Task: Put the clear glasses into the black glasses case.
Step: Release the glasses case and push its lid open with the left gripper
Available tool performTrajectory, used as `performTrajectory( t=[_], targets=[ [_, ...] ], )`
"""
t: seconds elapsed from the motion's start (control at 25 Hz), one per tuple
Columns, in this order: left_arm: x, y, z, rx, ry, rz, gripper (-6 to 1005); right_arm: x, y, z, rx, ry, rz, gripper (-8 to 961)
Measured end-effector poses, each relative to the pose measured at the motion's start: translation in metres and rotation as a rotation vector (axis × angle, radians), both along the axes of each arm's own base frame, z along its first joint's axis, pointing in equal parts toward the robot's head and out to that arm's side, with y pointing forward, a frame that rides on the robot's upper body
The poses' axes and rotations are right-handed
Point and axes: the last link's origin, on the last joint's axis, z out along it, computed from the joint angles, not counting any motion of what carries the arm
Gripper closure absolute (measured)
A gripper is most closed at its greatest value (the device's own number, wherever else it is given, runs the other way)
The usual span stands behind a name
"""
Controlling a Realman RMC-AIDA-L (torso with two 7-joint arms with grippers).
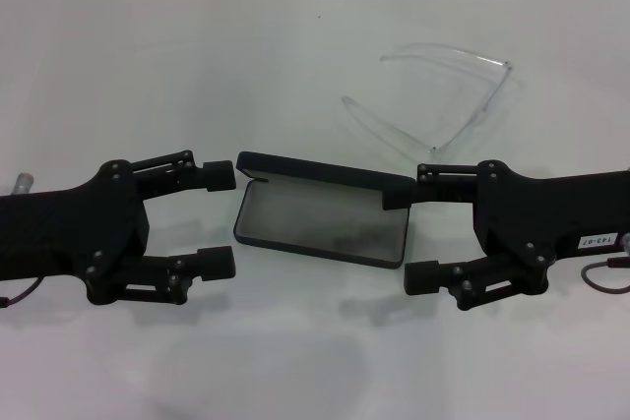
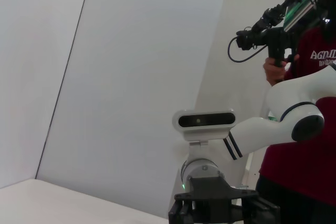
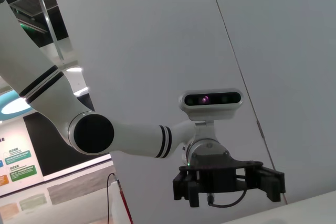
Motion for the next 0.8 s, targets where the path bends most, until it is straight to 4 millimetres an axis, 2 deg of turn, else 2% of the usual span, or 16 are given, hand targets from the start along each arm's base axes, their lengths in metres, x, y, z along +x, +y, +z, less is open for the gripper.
performTrajectory(
  t=[0.56, 0.68, 0.8],
  targets=[
    [0.000, 0.000, 0.000, 0.005, -0.005, 0.003, 137, 0.003, -0.001, 0.002, 0.017, 0.008, -0.011, 93],
    [0.003, 0.006, 0.008, 0.050, -0.019, 0.001, 140, 0.009, 0.005, 0.013, 0.080, 0.032, -0.037, 93],
    [0.015, 0.020, 0.024, 0.112, -0.015, -0.026, 143, 0.025, 0.013, 0.038, 0.213, 0.078, -0.105, 93]
  ],
)
